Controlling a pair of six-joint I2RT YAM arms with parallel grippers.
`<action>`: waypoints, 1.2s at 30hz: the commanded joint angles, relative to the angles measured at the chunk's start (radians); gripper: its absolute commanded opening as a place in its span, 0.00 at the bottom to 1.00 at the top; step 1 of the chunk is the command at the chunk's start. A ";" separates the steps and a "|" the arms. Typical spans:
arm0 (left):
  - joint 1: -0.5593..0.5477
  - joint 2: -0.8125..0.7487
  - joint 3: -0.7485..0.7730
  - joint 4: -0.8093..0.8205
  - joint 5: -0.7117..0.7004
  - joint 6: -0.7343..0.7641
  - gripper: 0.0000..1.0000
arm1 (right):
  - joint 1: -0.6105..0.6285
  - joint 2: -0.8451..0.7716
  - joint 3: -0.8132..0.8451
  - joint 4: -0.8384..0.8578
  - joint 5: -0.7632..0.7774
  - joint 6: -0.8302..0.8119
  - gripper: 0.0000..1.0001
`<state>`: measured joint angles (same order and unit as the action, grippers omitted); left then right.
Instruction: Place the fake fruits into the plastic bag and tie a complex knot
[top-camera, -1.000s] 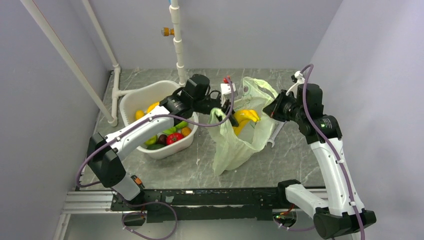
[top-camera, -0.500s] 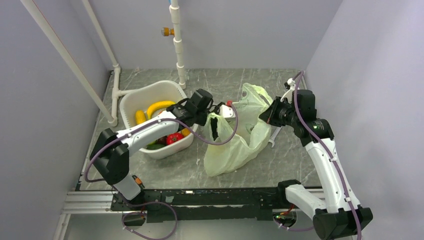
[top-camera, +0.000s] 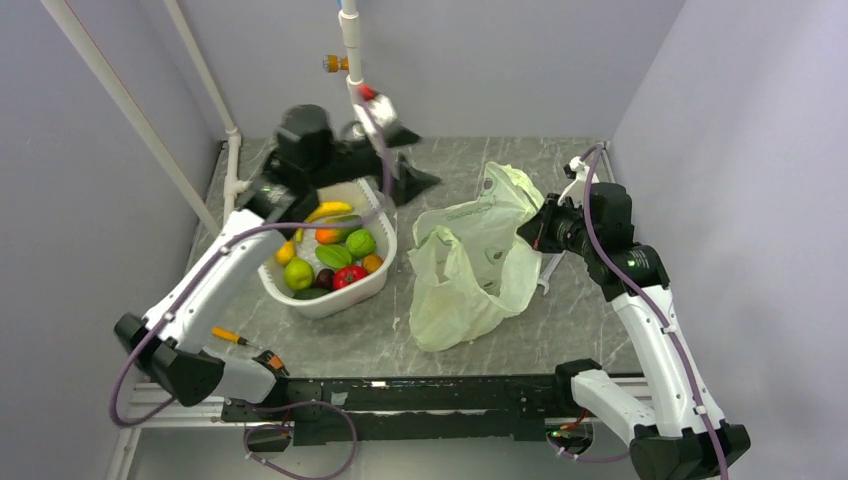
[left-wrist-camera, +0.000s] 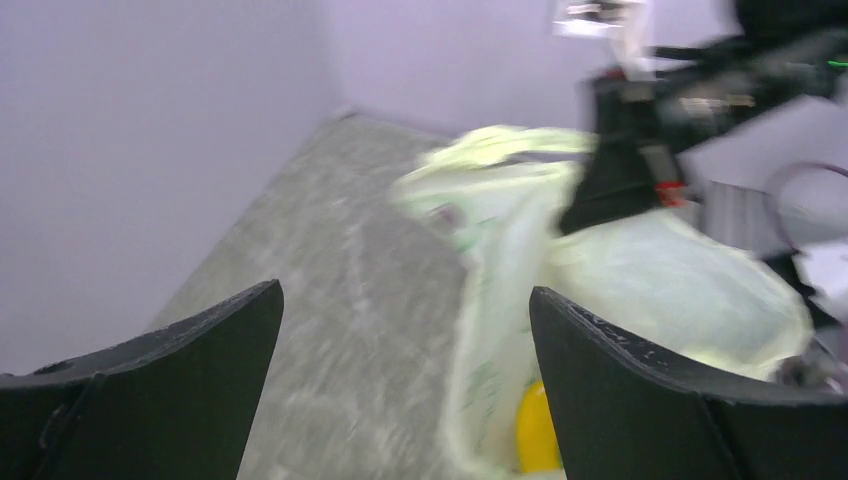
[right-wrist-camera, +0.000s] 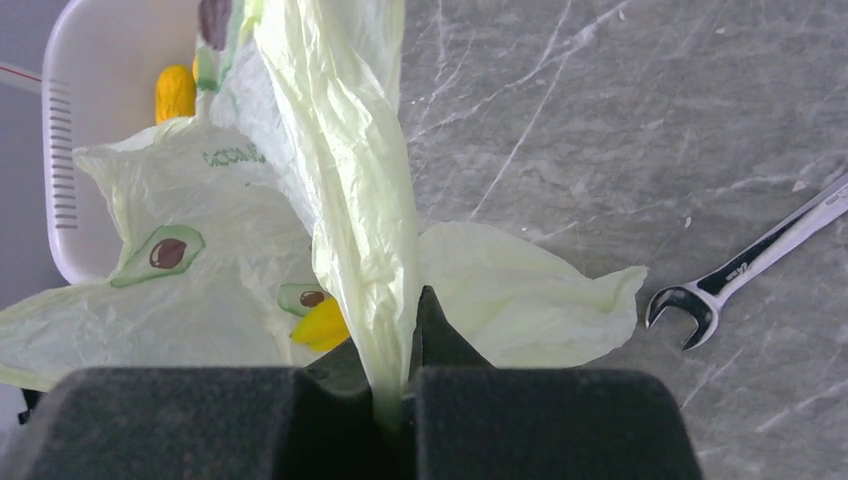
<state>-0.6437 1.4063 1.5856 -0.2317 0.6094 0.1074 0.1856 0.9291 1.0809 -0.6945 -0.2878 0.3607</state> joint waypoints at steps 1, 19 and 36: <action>0.281 -0.101 -0.119 -0.086 -0.043 -0.255 0.98 | 0.007 -0.030 0.007 0.062 0.035 -0.044 0.00; 0.498 -0.006 -0.561 -0.231 0.106 0.833 0.93 | 0.009 -0.019 0.002 0.037 0.021 -0.071 0.00; 0.359 0.348 -0.426 -0.194 -0.002 1.006 0.95 | 0.008 -0.011 -0.002 0.035 0.055 -0.061 0.00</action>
<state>-0.2638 1.7126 1.1141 -0.4660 0.6106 1.0672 0.1909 0.9237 1.0760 -0.6880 -0.2592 0.3023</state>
